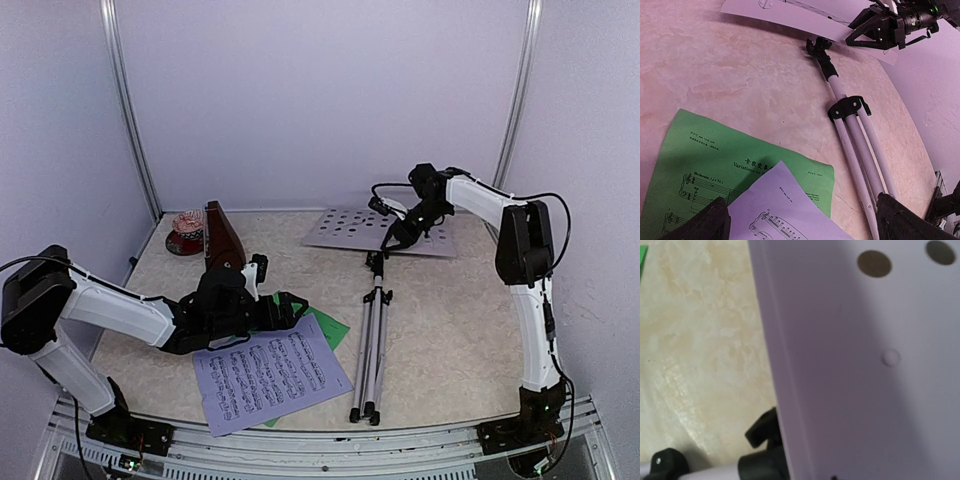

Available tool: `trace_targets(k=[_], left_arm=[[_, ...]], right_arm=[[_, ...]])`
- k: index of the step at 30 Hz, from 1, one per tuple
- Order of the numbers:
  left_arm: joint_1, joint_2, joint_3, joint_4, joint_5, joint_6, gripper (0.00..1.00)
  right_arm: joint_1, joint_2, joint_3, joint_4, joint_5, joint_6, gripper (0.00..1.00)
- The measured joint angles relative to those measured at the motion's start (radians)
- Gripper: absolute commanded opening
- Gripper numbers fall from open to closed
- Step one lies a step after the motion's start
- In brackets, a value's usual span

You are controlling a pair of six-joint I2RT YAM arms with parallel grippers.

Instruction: Set up the instrument practice props

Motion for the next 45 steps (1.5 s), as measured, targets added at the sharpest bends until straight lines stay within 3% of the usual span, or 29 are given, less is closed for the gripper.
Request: trace_targets(k=[4, 10, 23, 33, 45], left_arm=[[0.000, 0.000, 0.000, 0.006, -0.001, 0.000, 0.99], [0.000, 0.014, 0.000, 0.021, -0.003, 0.001, 0.99], [0.000, 0.024, 0.002, 0.021, -0.003, 0.004, 0.99], [0.000, 0.016, 0.018, 0.020, -0.003, 0.008, 0.99], [0.000, -0.040, 0.047, -0.021, -0.003, 0.010, 0.99]], right_arm=[[0.000, 0.024, 0.011, -0.006, -0.024, -0.009, 0.25], [-0.001, 0.029, 0.016, -0.003, -0.032, -0.025, 0.00], [0.010, -0.018, -0.010, 0.017, 0.016, -0.021, 0.00], [0.066, -0.229, -0.190, 0.038, 0.275, 0.026, 0.00], [0.226, -0.509, -0.261, 0.159, 0.500, -0.004, 0.00]])
